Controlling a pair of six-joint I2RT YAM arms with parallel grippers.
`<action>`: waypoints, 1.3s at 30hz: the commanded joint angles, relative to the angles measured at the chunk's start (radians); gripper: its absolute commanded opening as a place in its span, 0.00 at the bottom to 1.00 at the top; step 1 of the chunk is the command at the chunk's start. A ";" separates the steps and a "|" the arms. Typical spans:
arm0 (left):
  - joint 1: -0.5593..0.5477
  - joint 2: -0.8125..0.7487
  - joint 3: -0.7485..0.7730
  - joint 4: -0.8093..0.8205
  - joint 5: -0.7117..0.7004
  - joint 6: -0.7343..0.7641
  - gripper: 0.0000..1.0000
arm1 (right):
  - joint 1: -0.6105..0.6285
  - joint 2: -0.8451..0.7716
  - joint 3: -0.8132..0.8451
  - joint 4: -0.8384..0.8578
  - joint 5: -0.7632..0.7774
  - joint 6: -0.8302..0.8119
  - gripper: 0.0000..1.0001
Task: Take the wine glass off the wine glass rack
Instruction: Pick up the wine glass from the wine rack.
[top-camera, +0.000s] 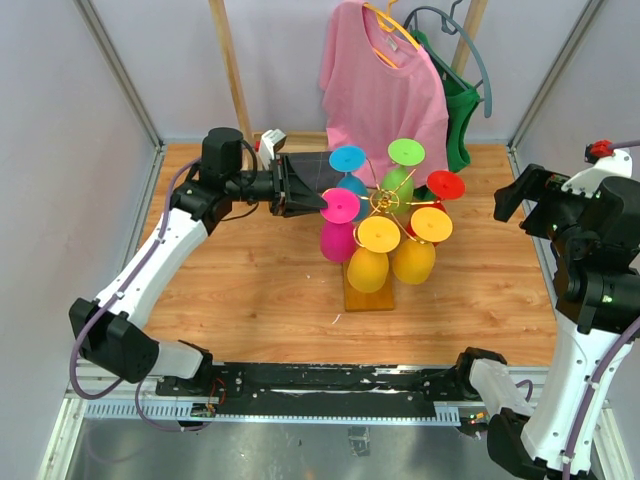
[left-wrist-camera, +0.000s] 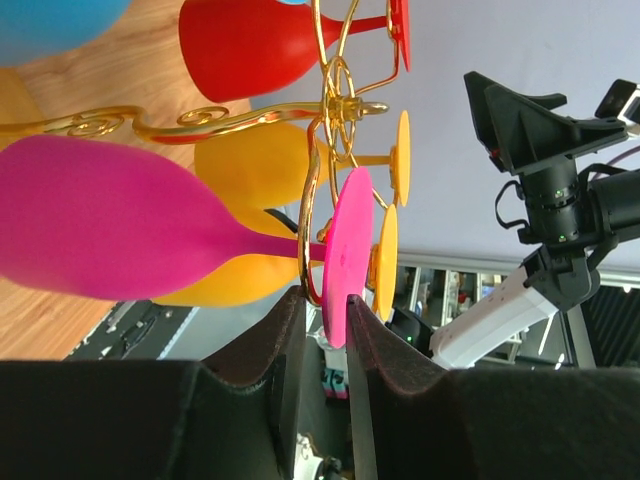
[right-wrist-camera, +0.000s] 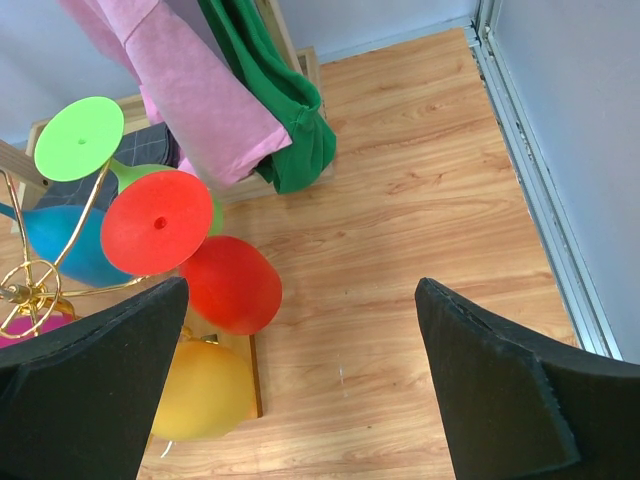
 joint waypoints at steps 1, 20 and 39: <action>0.009 -0.051 -0.003 0.017 0.064 0.012 0.26 | -0.012 -0.013 0.010 -0.007 0.008 -0.006 0.98; 0.031 -0.072 -0.012 -0.007 0.086 0.027 0.42 | -0.012 -0.019 0.001 -0.008 0.005 -0.003 0.99; 0.030 -0.068 -0.043 0.048 0.100 -0.014 0.20 | -0.012 -0.028 0.004 -0.015 0.007 -0.007 0.98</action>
